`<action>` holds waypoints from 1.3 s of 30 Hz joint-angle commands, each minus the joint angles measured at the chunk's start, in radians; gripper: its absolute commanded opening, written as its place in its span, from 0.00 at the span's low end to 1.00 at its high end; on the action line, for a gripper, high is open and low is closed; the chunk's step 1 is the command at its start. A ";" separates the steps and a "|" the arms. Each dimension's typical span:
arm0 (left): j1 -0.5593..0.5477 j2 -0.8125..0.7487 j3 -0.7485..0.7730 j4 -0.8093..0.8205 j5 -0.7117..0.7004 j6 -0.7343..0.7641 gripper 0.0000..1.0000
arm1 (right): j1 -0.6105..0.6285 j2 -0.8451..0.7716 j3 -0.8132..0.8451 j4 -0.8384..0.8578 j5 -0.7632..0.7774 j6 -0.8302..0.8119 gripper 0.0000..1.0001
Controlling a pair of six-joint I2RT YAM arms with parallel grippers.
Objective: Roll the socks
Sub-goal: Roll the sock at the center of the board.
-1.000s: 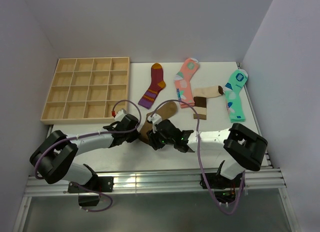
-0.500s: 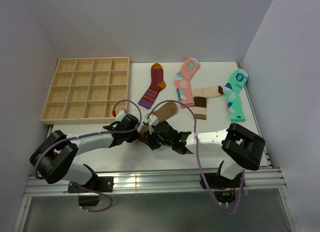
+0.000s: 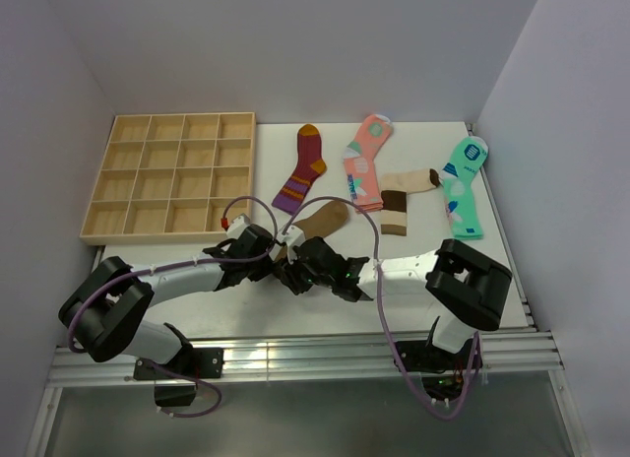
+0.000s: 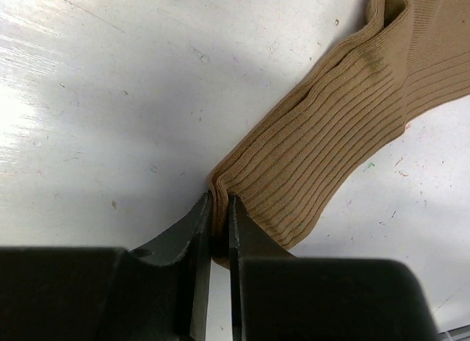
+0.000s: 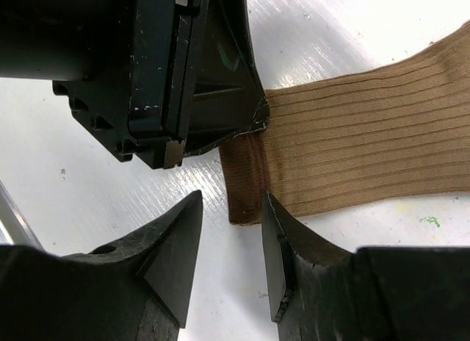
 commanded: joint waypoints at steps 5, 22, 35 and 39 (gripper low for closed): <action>-0.003 0.012 0.021 -0.012 0.012 0.020 0.05 | 0.012 0.043 0.043 0.016 -0.005 -0.017 0.44; 0.005 -0.011 0.014 -0.027 0.001 0.013 0.09 | 0.015 0.123 0.060 -0.075 0.021 0.000 0.23; 0.014 -0.184 -0.044 -0.030 -0.057 -0.053 0.49 | -0.075 0.103 0.075 -0.101 -0.219 0.142 0.00; 0.014 -0.262 -0.111 -0.001 -0.068 -0.084 0.63 | -0.164 0.106 0.060 -0.052 -0.405 0.237 0.00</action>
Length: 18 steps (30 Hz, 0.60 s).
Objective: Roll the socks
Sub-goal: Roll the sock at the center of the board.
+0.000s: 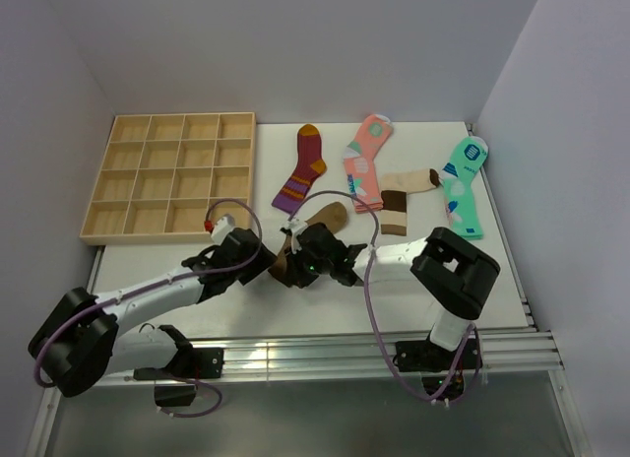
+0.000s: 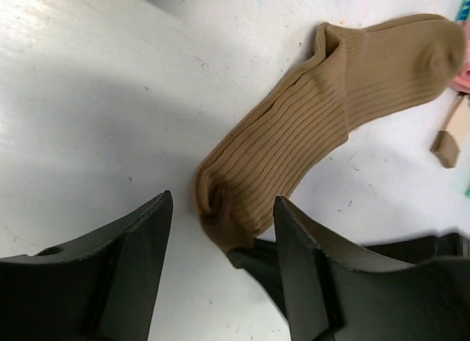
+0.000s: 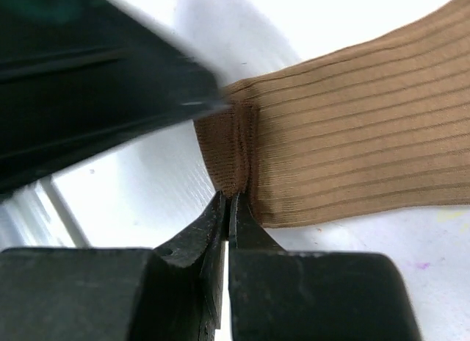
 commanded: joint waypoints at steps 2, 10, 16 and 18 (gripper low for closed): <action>0.001 -0.109 -0.072 0.052 -0.032 -0.050 0.65 | -0.106 0.015 -0.006 0.038 -0.248 0.150 0.00; -0.001 -0.160 -0.171 0.173 0.010 -0.063 0.70 | -0.222 0.112 0.029 0.112 -0.501 0.295 0.00; -0.003 -0.092 -0.145 0.201 0.016 -0.049 0.70 | -0.237 0.184 0.057 0.096 -0.544 0.313 0.00; -0.001 -0.076 -0.139 0.215 0.022 -0.047 0.70 | -0.239 0.194 0.060 0.101 -0.555 0.321 0.00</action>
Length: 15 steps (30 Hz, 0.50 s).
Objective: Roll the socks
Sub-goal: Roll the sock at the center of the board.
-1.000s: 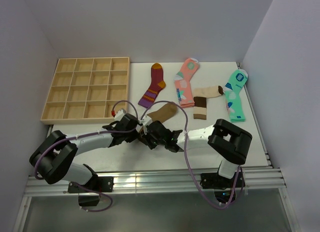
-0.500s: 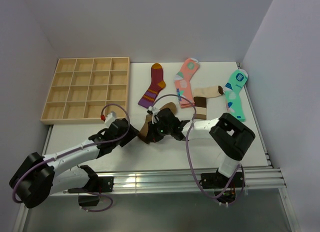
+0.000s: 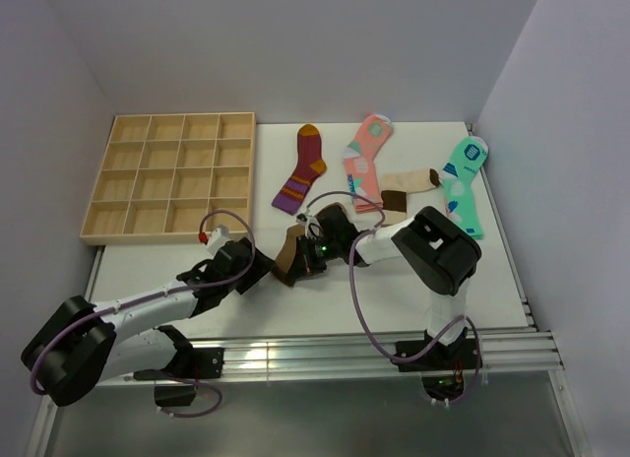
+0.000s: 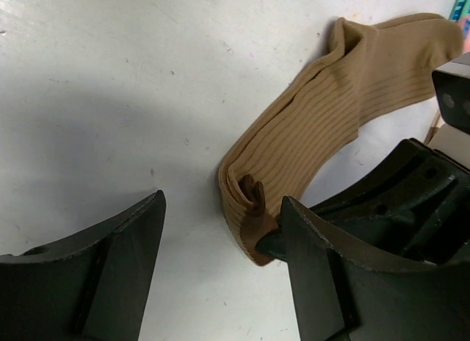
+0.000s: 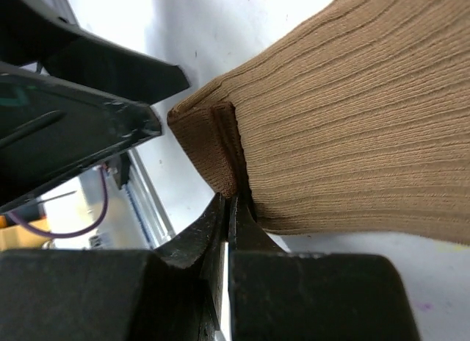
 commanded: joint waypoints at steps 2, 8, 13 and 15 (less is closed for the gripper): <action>-0.003 0.046 0.034 0.067 0.017 -0.004 0.70 | -0.007 0.037 0.027 0.014 -0.055 0.033 0.00; -0.003 0.094 0.036 0.064 0.012 -0.016 0.67 | -0.023 0.048 0.037 0.003 -0.058 0.036 0.00; -0.003 0.123 0.028 0.060 0.016 -0.036 0.62 | -0.035 0.061 0.041 -0.002 -0.051 0.049 0.00; -0.003 0.132 0.027 0.061 0.023 -0.043 0.59 | -0.040 0.061 0.039 0.000 -0.051 0.053 0.00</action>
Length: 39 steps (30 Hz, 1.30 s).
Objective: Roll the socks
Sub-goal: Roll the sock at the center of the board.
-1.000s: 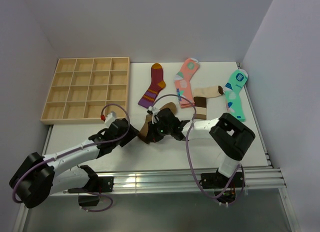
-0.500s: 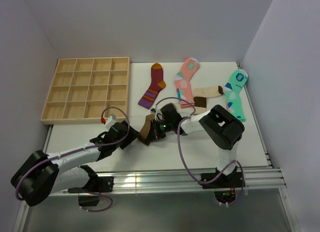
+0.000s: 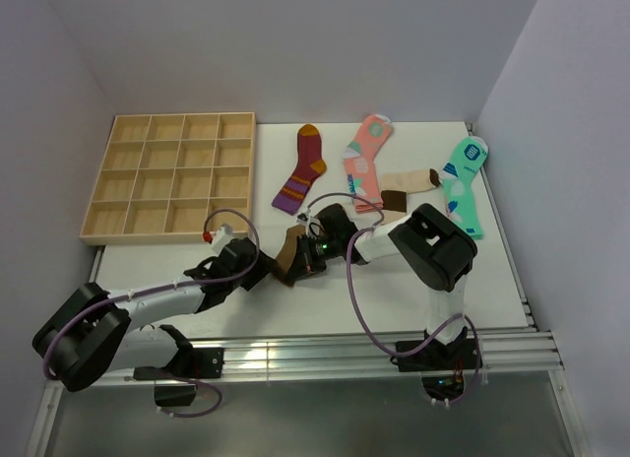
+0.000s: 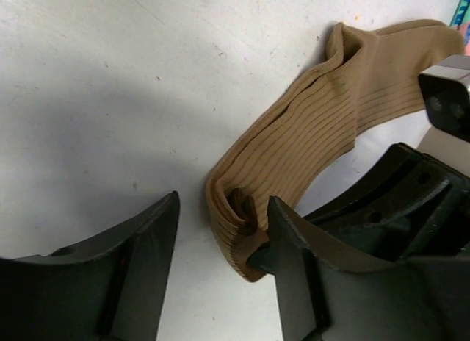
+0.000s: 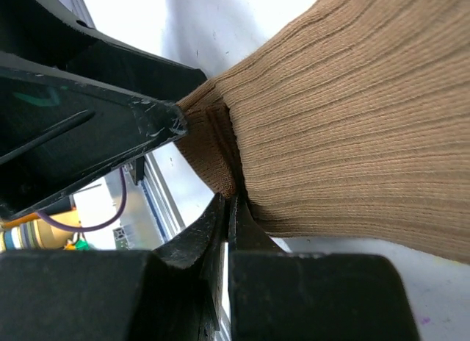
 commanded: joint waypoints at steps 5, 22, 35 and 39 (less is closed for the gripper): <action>-0.004 0.074 0.020 -0.009 0.024 -0.022 0.47 | -0.018 0.015 0.022 -0.025 0.035 -0.010 0.00; -0.003 0.111 0.135 -0.147 0.007 0.063 0.00 | 0.057 -0.277 -0.113 -0.030 0.358 -0.218 0.36; 0.004 0.146 0.227 -0.235 0.035 0.145 0.00 | 0.286 -0.377 -0.137 -0.028 0.716 -0.431 0.43; 0.013 0.152 0.230 -0.239 0.040 0.152 0.00 | 0.315 -0.347 -0.116 -0.034 0.745 -0.456 0.43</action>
